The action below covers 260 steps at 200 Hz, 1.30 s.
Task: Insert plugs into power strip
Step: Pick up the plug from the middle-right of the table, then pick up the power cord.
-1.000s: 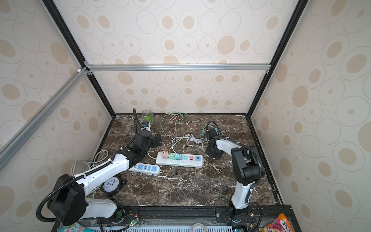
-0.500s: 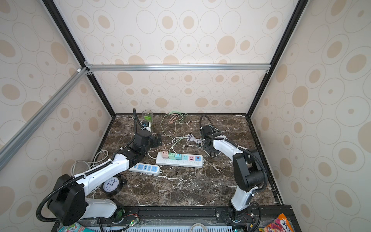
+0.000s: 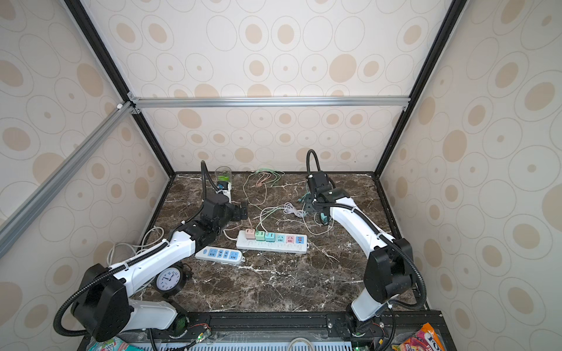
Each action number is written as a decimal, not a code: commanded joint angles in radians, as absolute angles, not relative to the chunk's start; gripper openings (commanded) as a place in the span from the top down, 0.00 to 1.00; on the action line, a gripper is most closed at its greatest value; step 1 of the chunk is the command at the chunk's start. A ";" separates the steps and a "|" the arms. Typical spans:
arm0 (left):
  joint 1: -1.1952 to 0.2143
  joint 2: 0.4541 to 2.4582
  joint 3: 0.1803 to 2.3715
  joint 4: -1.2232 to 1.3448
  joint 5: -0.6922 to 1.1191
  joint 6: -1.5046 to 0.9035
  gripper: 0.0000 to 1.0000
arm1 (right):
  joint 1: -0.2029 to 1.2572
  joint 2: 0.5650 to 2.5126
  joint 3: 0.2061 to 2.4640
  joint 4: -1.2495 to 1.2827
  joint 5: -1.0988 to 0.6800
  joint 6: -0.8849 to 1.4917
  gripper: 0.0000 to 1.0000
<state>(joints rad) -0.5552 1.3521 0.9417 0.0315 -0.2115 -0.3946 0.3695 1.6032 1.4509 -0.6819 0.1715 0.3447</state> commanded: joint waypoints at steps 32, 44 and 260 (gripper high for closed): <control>-0.553 1.415 1.095 0.044 0.185 -0.392 0.02 | 0.357 1.701 1.755 -0.895 -0.205 0.175 1.00; -0.552 1.429 1.113 0.046 0.238 -0.400 0.02 | 0.357 1.712 1.763 -0.918 -0.186 0.164 1.00; -0.620 1.775 1.462 0.164 0.618 -0.563 0.21 | 0.399 1.254 1.011 -0.156 -0.251 -0.321 1.00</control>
